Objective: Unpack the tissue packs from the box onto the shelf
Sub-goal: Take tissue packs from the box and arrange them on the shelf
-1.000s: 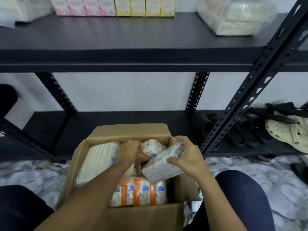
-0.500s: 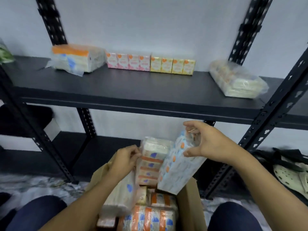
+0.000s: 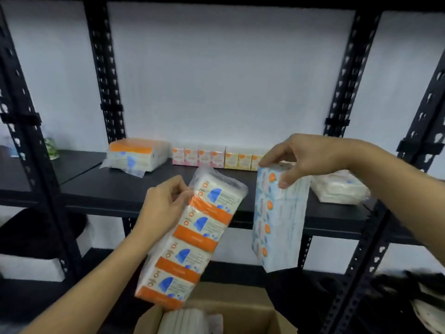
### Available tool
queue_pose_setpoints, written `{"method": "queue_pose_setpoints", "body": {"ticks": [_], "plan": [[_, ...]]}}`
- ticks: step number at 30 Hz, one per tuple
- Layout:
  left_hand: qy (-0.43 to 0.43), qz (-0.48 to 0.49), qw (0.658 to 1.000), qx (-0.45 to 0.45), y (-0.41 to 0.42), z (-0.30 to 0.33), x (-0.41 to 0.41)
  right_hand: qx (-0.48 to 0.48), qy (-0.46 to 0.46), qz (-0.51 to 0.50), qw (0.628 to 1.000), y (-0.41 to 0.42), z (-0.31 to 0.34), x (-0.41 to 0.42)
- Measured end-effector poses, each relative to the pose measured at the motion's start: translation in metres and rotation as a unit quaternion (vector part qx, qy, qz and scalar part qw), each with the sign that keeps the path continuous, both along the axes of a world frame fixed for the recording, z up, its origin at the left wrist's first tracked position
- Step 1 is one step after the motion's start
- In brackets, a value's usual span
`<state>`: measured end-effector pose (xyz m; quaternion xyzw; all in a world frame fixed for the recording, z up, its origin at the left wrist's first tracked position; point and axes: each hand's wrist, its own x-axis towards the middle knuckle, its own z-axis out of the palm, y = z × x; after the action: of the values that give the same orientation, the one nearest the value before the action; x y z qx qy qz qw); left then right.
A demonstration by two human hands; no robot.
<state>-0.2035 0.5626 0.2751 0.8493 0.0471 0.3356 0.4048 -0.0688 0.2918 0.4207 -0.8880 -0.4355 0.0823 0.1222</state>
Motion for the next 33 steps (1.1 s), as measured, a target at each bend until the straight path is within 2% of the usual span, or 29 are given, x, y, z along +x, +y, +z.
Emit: {"method": "queue_pose_setpoints", "body": {"ticks": [5, 9, 16, 23, 33], "plan": [[-0.052, 0.053, 0.997, -0.027, 0.022, 0.056, 0.015, -0.062, -0.041, 0.005, 0.997, 0.038, 0.056, 0.021], [-0.050, 0.065, 0.996, -0.041, 0.039, 0.080, 0.041, -0.084, -0.029, -0.004, 0.996, 0.071, 0.066, 0.047], [0.009, 0.094, 0.995, -0.041, 0.061, 0.075, 0.093, -0.061, 0.041, -0.017, 0.997, 0.116, 0.046, 0.102], [0.059, 0.122, 0.990, -0.048, 0.089, 0.058, 0.137, -0.053, 0.041, -0.002, 0.998, 0.147, 0.001, 0.158], [0.116, 0.099, 0.984, -0.091, 0.106, 0.039, 0.164, 0.009, 0.100, -0.012, 0.995, 0.172, -0.072, 0.208]]}}
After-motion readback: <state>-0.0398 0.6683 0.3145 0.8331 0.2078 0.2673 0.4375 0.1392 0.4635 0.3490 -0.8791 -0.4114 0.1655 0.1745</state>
